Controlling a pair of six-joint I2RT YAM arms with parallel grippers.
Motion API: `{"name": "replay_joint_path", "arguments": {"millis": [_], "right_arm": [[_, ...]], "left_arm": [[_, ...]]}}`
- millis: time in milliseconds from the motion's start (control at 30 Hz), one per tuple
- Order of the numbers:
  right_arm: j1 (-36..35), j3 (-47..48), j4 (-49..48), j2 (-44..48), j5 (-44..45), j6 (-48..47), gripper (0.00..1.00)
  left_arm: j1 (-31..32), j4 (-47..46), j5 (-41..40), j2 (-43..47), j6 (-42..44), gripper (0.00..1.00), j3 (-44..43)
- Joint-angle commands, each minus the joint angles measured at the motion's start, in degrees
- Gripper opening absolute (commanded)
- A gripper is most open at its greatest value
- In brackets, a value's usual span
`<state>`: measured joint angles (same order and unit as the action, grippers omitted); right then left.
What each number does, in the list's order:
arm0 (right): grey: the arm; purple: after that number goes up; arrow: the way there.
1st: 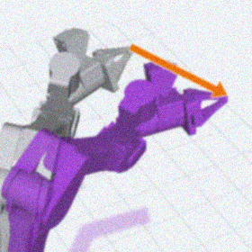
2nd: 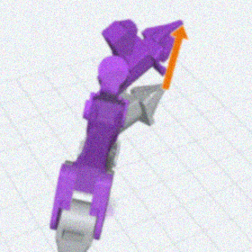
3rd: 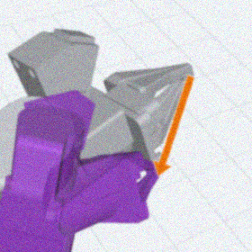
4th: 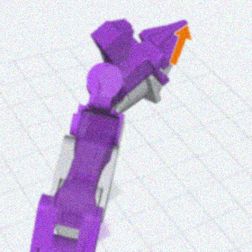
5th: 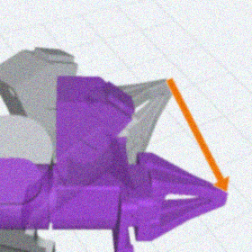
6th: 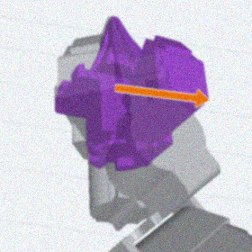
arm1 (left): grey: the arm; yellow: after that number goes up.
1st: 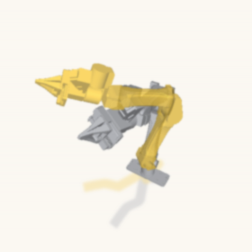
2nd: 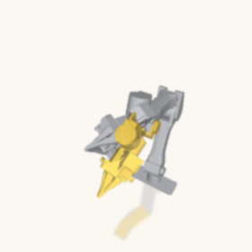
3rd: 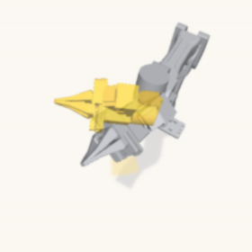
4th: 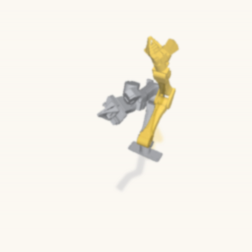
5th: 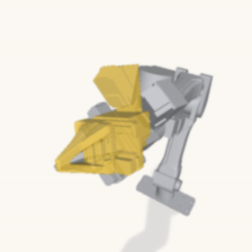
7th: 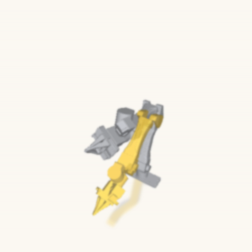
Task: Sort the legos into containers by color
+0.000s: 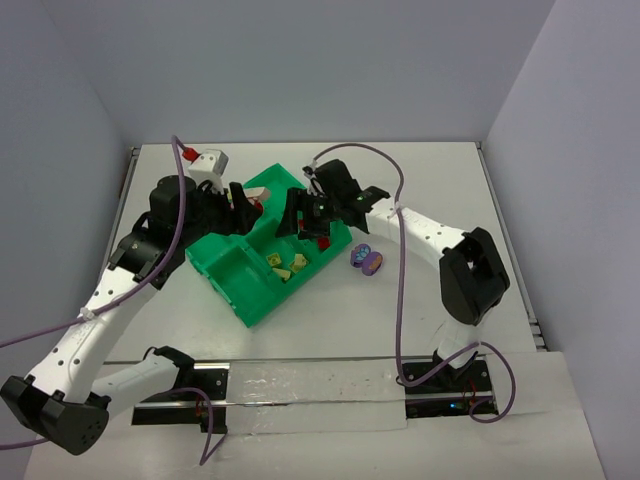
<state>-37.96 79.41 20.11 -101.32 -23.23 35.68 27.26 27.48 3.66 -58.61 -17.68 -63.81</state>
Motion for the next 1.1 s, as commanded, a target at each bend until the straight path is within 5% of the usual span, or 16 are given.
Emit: {"name": "replay_joint_path", "arguments": {"millis": [0,300,467,1067], "right_arm": [[0.85,4.04,1.16,4.10,-0.27,-1.78,0.77],[4.83,4.09,-2.23,12.43,-5.81,2.35,0.76],[4.94,5.06,-6.52,13.74,-10.11,6.13,0.86],[0.61,18.44,-7.67,1.92,-12.72,10.37,0.88]], "left_arm": [[-0.46,0.45,-0.13,-0.24,-1.45,0.00,-3.74],[-0.46,1.07,-0.06,-0.22,-1.39,0.00,-3.85],[-0.46,-0.10,0.96,0.83,-0.70,0.00,-2.12],[-0.46,0.29,1.52,2.10,0.72,0.00,-1.05]]}}
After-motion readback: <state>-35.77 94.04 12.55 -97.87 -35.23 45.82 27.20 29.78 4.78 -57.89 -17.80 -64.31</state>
